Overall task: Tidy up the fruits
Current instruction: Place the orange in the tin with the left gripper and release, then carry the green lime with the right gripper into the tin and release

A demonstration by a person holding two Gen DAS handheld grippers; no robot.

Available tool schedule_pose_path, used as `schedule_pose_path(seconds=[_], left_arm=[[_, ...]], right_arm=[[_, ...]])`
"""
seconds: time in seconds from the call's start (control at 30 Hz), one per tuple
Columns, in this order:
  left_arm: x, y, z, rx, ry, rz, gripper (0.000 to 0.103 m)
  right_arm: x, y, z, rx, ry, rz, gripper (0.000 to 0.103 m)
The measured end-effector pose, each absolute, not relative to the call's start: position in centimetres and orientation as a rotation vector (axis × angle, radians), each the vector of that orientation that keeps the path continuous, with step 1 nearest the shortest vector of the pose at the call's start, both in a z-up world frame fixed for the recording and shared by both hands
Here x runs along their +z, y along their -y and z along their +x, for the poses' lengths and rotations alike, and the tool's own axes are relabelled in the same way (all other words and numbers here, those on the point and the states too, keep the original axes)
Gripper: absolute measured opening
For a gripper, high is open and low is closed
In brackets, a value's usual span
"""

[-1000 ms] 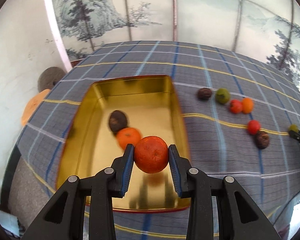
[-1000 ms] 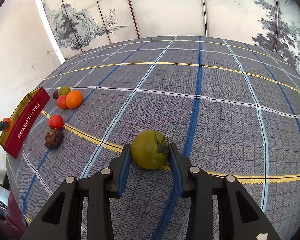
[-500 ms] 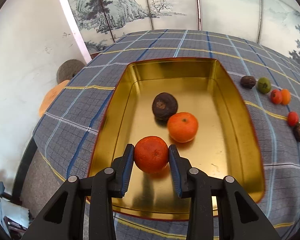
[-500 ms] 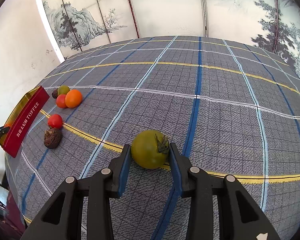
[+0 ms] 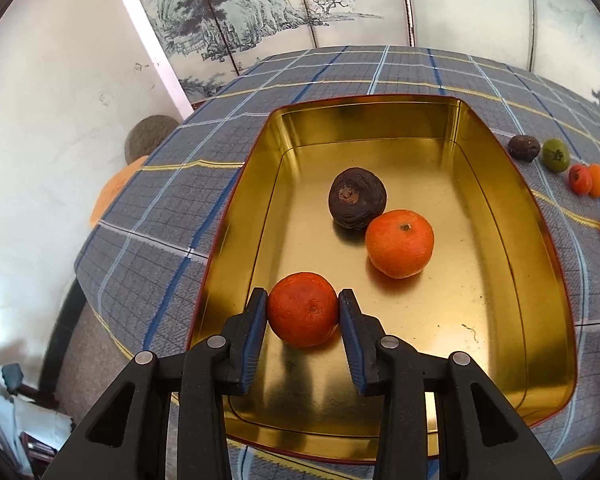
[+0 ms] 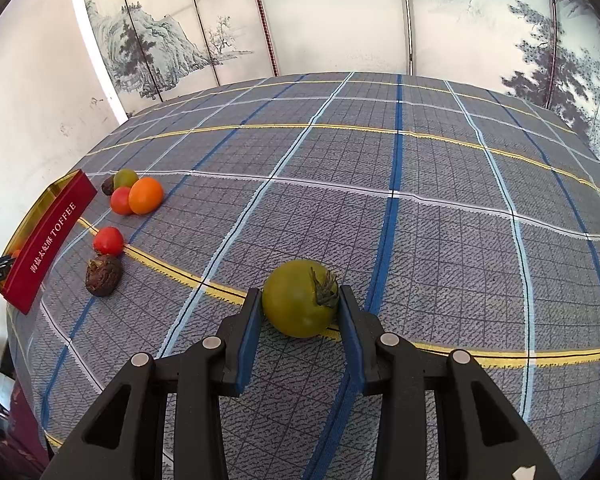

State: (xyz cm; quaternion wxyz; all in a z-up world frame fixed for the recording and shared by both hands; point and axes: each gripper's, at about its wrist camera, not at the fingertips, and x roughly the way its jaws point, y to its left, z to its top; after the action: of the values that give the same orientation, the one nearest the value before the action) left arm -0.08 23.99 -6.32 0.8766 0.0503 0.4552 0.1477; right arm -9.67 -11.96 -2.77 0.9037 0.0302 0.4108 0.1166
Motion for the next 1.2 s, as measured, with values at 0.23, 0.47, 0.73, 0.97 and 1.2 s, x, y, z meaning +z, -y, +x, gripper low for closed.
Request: schedule_pose_path(seconds=[0.23,0.47,0.73,0.97,1.2], left_arm=[[-6.0,-23.6,-0.2,0.334,-0.931,0.152,0.053],[-5.1,-23.3,-0.6,0.353,-0.889,0.193,0.067],[-3.6,-24.0,-1.7,0.331,-0.851,0.086,0.068],[-2.2,-23.4,-3.2,0.282,-0.831,0.037,0.069],[-1.6,-22.4,-4.7,0.243,-0.825,0.042,0.07]], right_arm=[[-2.7,11.7,-9.7,0.235,-0.848,0.056,0.036],[-2.7,11.8,-9.6,0.232,-0.848,0.056,0.036],[-2.3,11.8,-9.9,0.236,-0.843,0.09,0.037],[-1.7,12.1,-10.5,0.246,-0.829,0.14,0.037],[-0.5,10.3,-10.7,0.259,-0.828,0.08,0.037]])
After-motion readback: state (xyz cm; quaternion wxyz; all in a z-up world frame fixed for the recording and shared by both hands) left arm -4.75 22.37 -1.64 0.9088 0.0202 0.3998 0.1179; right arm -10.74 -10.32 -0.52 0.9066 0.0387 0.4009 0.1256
